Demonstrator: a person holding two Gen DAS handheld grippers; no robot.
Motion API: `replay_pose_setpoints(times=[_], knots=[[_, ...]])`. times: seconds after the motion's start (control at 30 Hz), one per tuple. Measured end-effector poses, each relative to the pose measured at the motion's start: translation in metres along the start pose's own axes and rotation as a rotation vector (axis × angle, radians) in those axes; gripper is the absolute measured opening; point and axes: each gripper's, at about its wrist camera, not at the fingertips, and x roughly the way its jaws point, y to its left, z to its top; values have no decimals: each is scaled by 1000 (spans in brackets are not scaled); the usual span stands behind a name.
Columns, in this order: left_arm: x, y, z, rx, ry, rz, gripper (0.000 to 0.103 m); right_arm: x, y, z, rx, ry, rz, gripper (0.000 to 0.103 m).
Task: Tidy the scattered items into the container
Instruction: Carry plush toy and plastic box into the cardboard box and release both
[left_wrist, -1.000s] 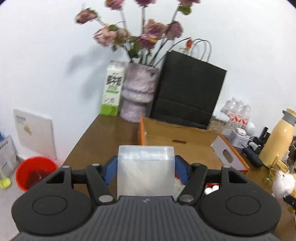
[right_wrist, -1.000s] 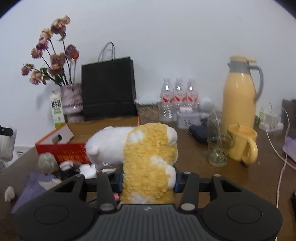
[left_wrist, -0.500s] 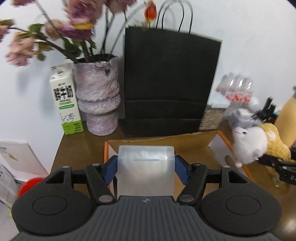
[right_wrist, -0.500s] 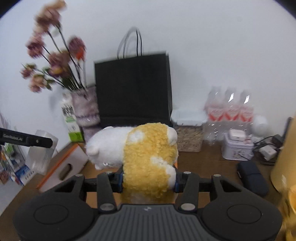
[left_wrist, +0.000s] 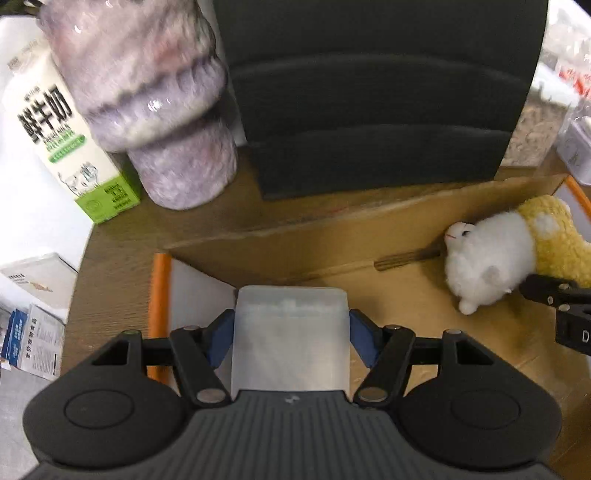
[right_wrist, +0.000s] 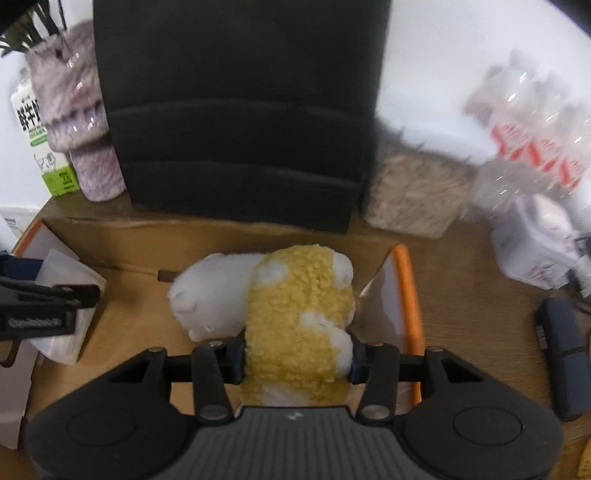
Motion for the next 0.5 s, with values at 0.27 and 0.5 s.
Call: replay_pose_setpoints(times=[0.27, 0.5], knots=[[-14, 2, 5, 0, -16, 2, 73, 8, 11, 8, -34, 0, -44, 72], [-70, 20, 7, -39, -64, 11, 81, -42, -6, 21, 2, -39, -15, 80]])
